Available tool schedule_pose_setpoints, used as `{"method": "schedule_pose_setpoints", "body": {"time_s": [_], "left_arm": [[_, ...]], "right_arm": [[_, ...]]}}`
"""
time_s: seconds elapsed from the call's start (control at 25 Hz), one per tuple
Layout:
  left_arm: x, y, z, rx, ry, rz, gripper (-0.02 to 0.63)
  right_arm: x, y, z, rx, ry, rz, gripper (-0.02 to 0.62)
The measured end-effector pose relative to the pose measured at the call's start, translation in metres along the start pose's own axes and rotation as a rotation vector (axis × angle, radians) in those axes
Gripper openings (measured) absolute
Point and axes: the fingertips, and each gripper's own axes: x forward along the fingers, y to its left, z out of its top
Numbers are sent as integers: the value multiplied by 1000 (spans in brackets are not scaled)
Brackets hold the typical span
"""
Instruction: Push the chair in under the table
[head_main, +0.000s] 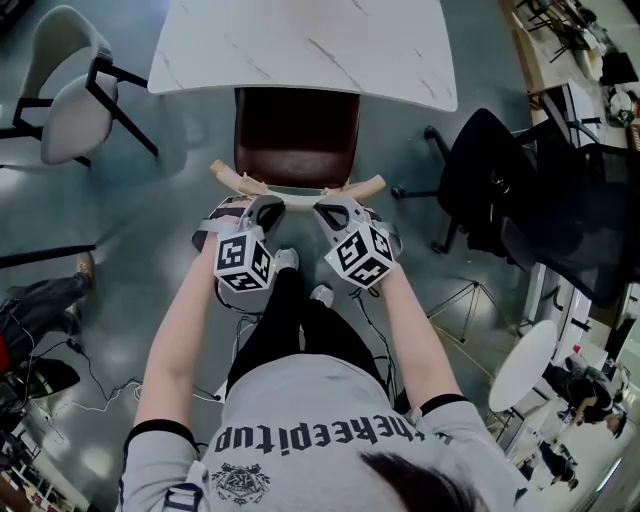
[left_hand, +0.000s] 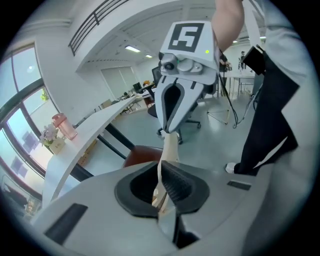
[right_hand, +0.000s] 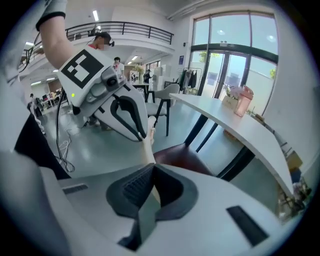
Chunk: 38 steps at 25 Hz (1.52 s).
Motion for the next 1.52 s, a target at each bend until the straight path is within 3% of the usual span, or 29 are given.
{"method": "schedule_pose_setpoints", "body": {"time_s": [0.16,0.4,0.6,0.92,1.16,1.52], "left_arm": [[-21,-2,21,-139,-85,34,20],[-66,7,77,-435,-320,97,15],[-114,16,126,-536,-471,178,15],[-183,21,176,-578,-618,294,15],[-214,12,200,-558,-672,361,15],[-245,-5,226,-534,-732,411,15]], "right_arm": [[-22,8,25,116,-112,12,11],[-78,5,70,263,-342,-25,11],[-127,9,99,289,-477,-43,11],[-200,22,128,301,-634,-67,11],[-243,32,142,291,-735,-76,11],[-280,50,147,268,-799,-93,11]]}}
